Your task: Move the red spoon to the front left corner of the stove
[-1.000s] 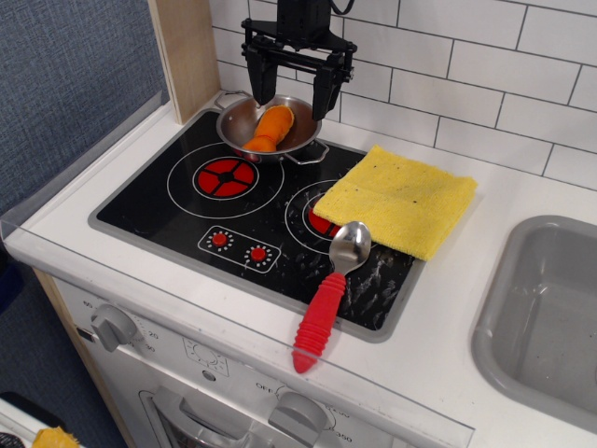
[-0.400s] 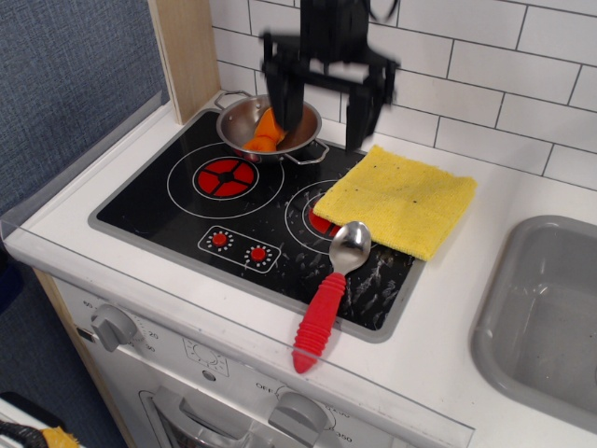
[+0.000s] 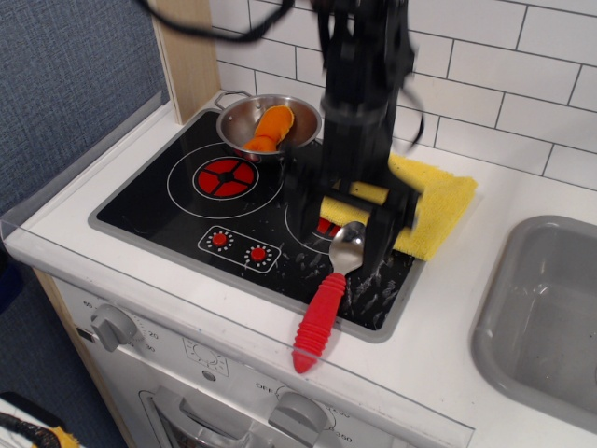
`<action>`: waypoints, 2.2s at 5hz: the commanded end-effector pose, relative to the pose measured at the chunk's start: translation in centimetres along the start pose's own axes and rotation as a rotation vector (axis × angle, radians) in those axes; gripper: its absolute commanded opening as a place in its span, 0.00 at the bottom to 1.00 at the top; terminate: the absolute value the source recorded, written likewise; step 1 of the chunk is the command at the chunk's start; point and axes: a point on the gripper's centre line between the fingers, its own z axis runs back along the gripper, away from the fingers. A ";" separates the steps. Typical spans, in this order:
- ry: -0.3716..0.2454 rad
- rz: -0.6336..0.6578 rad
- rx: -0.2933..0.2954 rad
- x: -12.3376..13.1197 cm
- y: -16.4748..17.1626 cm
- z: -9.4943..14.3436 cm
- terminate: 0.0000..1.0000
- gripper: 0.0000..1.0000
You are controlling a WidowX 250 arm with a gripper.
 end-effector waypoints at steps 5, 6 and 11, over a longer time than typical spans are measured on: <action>0.003 -0.001 0.022 -1.9 -1.1 -3.1 0.00 0.00; -0.023 -0.033 0.037 -1.7 -1.0 -1.0 0.00 0.00; -0.060 0.183 0.147 -3.0 17.9 5.4 0.00 0.00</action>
